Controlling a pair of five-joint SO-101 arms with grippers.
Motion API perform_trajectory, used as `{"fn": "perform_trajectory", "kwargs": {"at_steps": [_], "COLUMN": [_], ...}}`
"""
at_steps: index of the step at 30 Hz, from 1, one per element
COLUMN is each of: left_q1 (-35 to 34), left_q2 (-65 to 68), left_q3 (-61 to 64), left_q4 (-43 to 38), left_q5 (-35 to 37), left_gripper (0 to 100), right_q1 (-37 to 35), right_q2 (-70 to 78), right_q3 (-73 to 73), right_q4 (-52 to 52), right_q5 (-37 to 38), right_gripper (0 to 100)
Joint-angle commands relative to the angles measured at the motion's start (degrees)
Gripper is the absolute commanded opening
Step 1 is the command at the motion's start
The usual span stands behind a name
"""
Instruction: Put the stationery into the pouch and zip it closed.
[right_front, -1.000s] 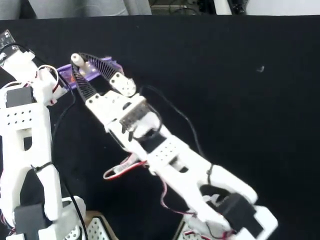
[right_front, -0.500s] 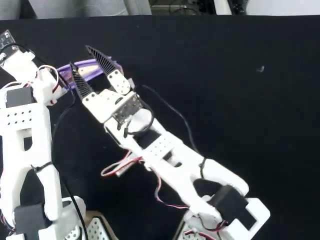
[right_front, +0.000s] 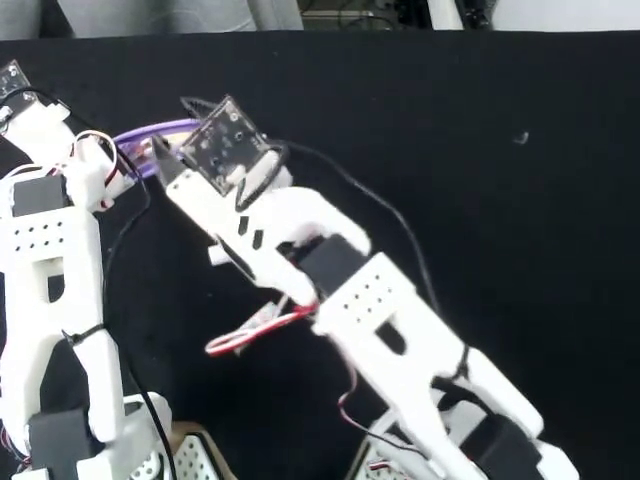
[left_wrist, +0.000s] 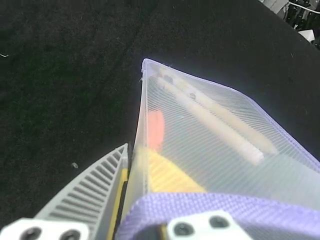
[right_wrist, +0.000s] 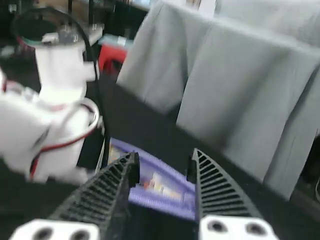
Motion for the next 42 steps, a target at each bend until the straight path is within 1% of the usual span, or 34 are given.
{"fn": "perform_trajectory", "kwargs": {"at_steps": [1, 4, 7, 12, 14, 18, 23, 31, 34, 40, 42], "left_q1": [-1.9, -2.7, -3.2, -3.4, -3.4, -3.4, -3.4, -3.4, -3.4, -3.2, -3.1], "left_q2": [1.0, 1.0, 1.0, 1.0, 1.0, 1.0, 1.0, 1.0, 1.0, 1.0, 1.0], "left_q3": [0.8, 0.8, 0.8, 0.8, 0.8, 0.8, 0.8, 0.8, 0.8, 0.8, 0.8], "left_q4": [-0.8, -1.6, -1.9, -1.9, -1.9, -1.9, -1.9, -1.9, -1.9, -1.9, -1.9], "left_q5": [0.4, 0.4, 0.4, 0.4, 0.4, 0.4, 0.4, 0.4, 0.4, 0.4, 0.4], "left_gripper": [3, 3, 3, 3, 3, 3, 3, 3, 3, 3, 3], "right_q1": [1.1, 1.1, 1.1, 1.1, 1.1, 3.5, 4.9, 4.9, 5.2, 5.2, 5.2], "right_q2": [-3.9, -4.9, -5.1, -3.1, -0.9, 6.1, 18.9, 34.2, 36.6, 34.5, 33.9], "right_q3": [-3.6, -2.5, 0.7, 9.8, 11.6, 11.6, 9.6, -1.7, -4.7, -5.6, -5.7], "right_q4": [11.4, 18.4, 22.5, 23.2, 23.2, 23.0, 18.5, 18.0, 18.1, 18.0, 17.6], "right_q5": [6.3, 15.7, 23.9, 37.8, 41.6, 44.6, 48.1, 48.7, 48.7, 48.7, 50.6], "right_gripper": [16.2, 15.9, 15.9, 15.9, 15.9, 15.8, 15.8, 15.8, 15.8, 15.8, 15.8]}}
